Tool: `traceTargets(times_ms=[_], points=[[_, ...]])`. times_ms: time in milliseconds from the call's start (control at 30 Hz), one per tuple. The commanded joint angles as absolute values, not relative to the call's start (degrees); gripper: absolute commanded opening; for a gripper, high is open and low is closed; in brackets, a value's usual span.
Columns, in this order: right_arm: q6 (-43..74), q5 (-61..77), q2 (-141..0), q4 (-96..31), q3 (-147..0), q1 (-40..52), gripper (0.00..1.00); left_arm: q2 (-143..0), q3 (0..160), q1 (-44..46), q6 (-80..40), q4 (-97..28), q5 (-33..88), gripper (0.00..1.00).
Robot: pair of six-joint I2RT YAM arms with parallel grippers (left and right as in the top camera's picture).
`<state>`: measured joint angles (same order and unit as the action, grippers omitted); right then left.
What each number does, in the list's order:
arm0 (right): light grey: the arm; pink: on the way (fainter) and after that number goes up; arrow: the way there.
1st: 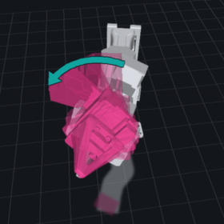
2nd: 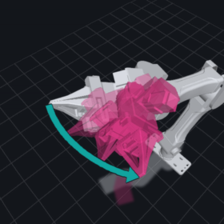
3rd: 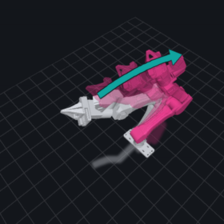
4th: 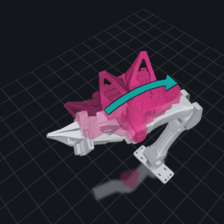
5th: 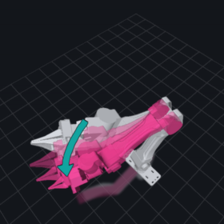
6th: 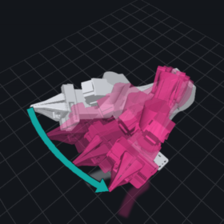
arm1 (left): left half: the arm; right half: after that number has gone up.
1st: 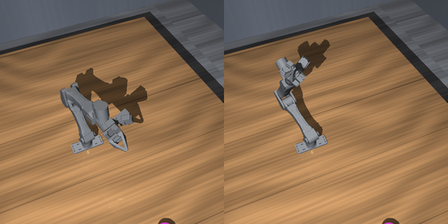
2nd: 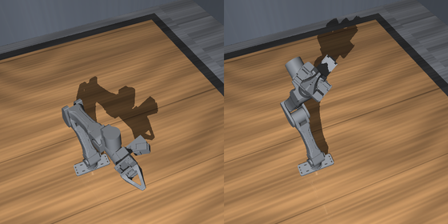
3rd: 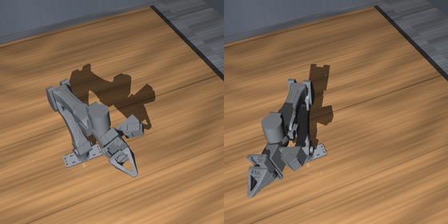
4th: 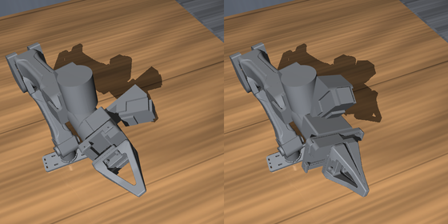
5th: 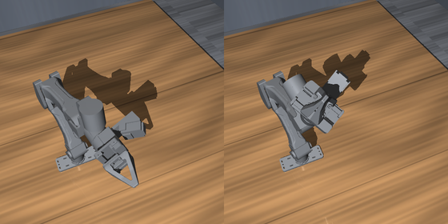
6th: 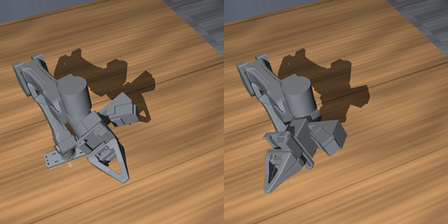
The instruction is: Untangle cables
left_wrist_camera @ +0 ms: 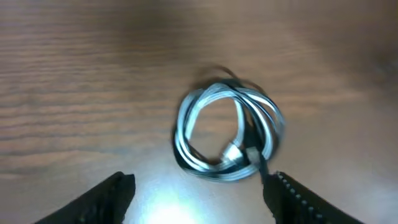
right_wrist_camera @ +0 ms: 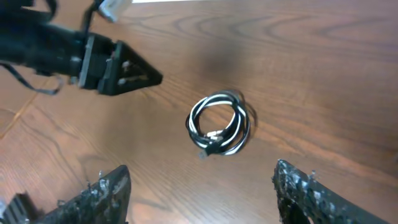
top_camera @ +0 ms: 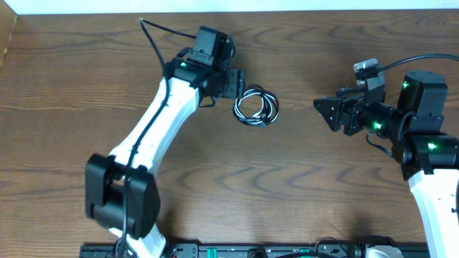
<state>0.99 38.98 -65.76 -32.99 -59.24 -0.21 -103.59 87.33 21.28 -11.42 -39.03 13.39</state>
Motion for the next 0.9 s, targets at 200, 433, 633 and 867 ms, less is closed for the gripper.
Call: traceTargets(times_ms=[200, 433, 633, 867], points=[[4.3, 33.7, -66.9, -35.2, -60.6, 0.1, 0.68, -112.5, 88.6, 21.3, -16.2, -35.9, 6.6, 0.69], [4.3, 32.9, -67.1, -37.0, -60.6, 0.1, 0.68, -117.2, 88.6, 21.5, -16.2, -34.5, 6.6, 0.64], [4.3, 32.9, -67.4, -36.8, -60.6, 0.1, 0.72, -119.9, 88.6, 22.0, -16.2, -32.7, 6.6, 0.61], [4.3, 32.9, -68.7, -36.8, -60.6, 0.1, 0.72, -121.4, 88.4, 23.4, -16.2, -31.1, 6.6, 0.57]])
